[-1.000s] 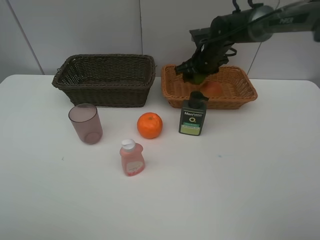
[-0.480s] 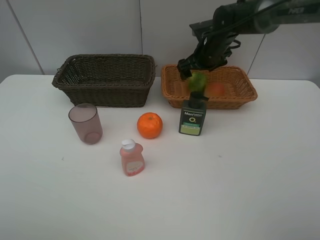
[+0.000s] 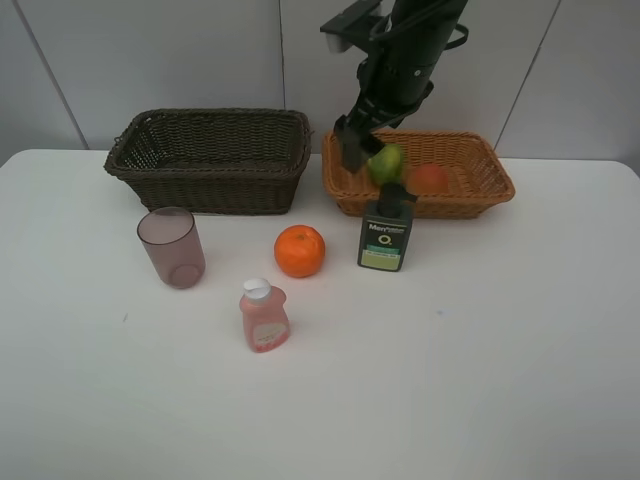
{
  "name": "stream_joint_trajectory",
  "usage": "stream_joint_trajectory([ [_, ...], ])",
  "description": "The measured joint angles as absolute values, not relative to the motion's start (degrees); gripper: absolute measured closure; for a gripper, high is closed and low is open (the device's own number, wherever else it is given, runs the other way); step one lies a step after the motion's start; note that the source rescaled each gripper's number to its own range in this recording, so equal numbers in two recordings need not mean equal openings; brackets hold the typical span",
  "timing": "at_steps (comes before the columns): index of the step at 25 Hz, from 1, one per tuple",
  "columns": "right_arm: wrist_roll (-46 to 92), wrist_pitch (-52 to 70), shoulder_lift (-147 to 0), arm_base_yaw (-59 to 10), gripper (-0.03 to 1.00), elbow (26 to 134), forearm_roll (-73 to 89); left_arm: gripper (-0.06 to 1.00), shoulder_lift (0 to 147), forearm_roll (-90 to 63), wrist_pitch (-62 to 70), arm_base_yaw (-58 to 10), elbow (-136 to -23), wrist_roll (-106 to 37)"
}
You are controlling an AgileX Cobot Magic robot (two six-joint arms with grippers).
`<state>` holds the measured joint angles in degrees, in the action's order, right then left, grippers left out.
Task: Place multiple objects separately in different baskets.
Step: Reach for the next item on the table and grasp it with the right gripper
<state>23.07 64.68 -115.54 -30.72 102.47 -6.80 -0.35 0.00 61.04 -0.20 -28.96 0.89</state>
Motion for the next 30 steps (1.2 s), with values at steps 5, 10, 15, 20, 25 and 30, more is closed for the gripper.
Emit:
stream_joint_trajectory([
  [5, 26.72, 69.59, -115.34, -32.9, -0.03, 102.47, -10.09, -0.03, -0.35, 0.0, 61.04, -0.2, -28.96, 0.89],
  [10, 33.16, 69.58, -114.27, -33.72, -0.03, 99.41, -9.72, -0.03, -0.35, 0.0, 61.04, -0.2, -28.96, 0.89],
  [15, 37.83, 66.26, -111.79, -33.93, -0.03, 90.25, -9.83, -0.03, -0.35, 0.0, 61.04, -0.2, -28.96, 0.89],
  [20, 38.69, 59.02, -111.38, -33.75, -0.03, 84.73, -12.2, -0.03, -0.35, 0.0, 61.04, -0.2, -28.96, 0.89],
  [25, 38.8, 55.07, -111.38, -32.0, -0.03, 82.26, -13.48, -0.03, -0.35, 0.0, 61.04, -0.2, -28.96, 0.89],
  [30, 38.8, 49.91, -111.45, -31.26, -0.03, 80.05, -13.6, -0.03, -0.35, 0.0, 61.04, -0.2, -28.96, 0.89],
])
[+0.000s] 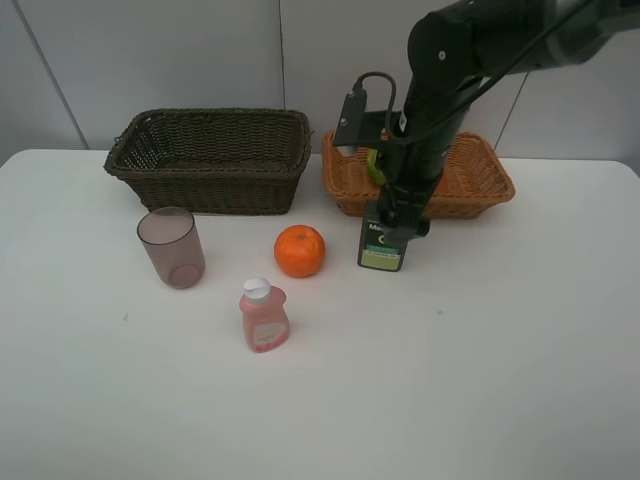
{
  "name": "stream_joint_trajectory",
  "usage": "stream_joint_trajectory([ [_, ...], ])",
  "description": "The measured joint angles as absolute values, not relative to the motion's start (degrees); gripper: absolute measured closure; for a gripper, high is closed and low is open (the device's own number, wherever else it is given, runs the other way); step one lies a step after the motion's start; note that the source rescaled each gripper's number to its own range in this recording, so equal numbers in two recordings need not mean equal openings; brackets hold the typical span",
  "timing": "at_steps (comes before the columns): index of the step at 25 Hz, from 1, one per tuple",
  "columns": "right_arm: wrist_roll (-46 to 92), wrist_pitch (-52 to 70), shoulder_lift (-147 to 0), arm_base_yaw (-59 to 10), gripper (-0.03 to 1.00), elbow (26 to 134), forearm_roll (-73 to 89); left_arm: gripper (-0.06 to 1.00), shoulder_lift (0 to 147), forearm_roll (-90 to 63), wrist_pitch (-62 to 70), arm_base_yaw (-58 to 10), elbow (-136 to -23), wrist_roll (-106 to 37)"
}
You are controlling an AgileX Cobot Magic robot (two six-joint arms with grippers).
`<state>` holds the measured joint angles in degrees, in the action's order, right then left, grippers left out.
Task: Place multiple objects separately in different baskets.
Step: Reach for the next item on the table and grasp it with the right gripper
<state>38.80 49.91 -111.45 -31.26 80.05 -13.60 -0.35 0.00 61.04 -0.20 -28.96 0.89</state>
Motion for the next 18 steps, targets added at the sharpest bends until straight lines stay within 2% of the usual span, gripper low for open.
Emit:
stream_joint_trajectory([
  [9, 38.8, 46.88, -115.4, -31.26, -0.02, 79.47, -13.54, -0.03, -0.35, 0.0, 61.04, -0.2, -28.96, 0.89],
  [11, 38.8, 46.83, -115.4, -31.26, 0.06, 79.47, -13.54, -0.03, -0.35, 0.0, 61.04, -0.2, -28.96, 0.89],
  [13, 38.8, 46.83, -115.4, -31.26, 0.22, 79.47, -13.54, -0.03, -0.35, 0.0, 61.04, -0.2, -28.96, 0.89],
  [18, 38.8, 47.06, -115.4, -31.26, 0.97, 79.47, -13.33, -0.03, -0.35, 0.0, 61.04, -0.2, -28.96, 0.89],
])
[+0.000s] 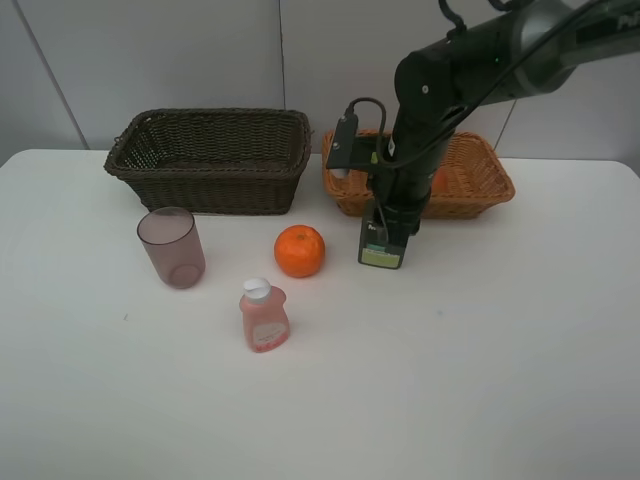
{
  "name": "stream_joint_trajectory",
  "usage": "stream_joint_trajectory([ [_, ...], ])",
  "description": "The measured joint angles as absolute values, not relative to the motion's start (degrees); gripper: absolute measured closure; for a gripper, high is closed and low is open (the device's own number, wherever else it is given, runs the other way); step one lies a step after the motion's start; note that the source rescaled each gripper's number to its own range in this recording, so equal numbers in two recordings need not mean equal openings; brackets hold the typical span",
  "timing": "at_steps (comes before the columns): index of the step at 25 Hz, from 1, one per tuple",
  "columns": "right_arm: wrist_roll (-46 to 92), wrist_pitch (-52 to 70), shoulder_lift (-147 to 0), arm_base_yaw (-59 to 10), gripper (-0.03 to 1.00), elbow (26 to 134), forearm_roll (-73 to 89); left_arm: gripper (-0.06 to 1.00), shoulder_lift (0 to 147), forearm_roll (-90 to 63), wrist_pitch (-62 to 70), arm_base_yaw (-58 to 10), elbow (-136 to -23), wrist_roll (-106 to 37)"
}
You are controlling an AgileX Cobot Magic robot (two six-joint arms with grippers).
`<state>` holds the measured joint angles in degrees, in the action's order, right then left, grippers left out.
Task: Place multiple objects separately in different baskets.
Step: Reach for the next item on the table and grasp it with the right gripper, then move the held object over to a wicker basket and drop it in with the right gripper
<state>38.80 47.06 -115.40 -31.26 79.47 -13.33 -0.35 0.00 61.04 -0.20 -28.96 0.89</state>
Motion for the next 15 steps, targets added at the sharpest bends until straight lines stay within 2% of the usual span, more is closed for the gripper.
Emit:
stream_joint_trajectory([
  [15, 38.8, 47.01, -115.4, -31.26, 0.96, 79.47, -13.4, -0.03, -0.35, 0.0, 61.04, -0.2, -28.96, 0.89],
])
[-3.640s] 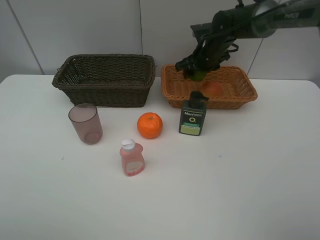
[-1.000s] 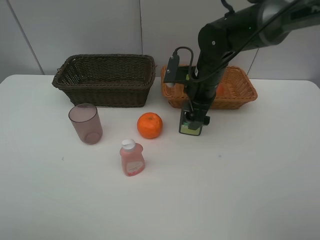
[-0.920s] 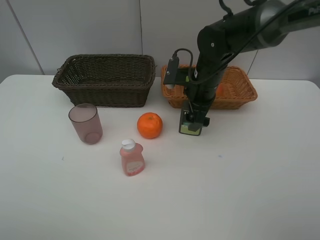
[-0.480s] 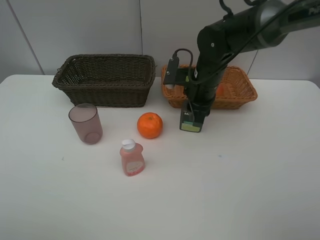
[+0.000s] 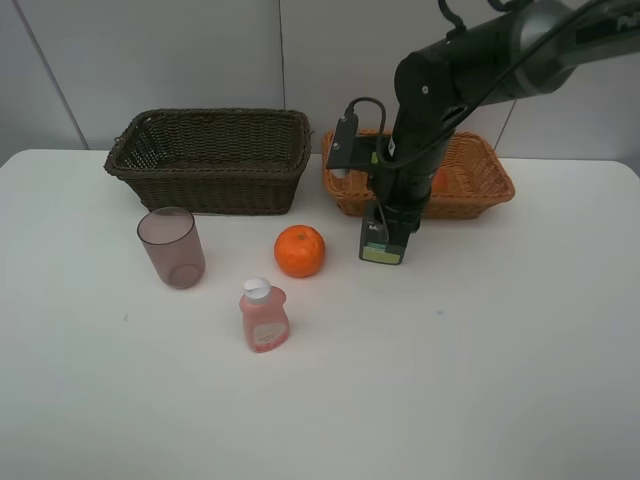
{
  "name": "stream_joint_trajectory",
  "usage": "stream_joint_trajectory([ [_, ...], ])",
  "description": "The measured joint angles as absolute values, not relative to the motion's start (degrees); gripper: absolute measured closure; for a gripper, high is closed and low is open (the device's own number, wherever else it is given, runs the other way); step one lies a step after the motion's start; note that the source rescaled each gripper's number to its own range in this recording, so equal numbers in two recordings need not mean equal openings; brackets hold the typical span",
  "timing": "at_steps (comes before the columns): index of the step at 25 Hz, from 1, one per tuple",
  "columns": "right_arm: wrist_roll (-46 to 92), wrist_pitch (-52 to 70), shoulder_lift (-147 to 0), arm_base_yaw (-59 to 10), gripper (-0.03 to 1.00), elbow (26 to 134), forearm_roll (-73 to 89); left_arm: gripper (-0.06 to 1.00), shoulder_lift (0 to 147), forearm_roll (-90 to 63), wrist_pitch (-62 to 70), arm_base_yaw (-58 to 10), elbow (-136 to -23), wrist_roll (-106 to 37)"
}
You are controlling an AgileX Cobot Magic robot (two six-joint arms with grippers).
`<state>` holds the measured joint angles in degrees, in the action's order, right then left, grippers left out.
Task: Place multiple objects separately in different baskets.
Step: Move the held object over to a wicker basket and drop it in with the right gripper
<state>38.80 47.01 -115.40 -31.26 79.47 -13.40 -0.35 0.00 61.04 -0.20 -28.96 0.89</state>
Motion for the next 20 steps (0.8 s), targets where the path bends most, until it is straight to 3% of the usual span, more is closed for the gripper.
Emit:
stream_joint_trajectory([
  [14, 38.8, 50.33, -112.89, -31.26, 0.96, 79.42, -13.4, -0.03, -0.35, 0.0, 61.04, -0.2, -28.96, 0.89],
  [20, 35.14, 55.88, -110.02, -31.26, 0.96, 84.31, -12.3, -0.03, -0.35, 0.0, 61.04, -0.2, -28.96, 0.89],
])
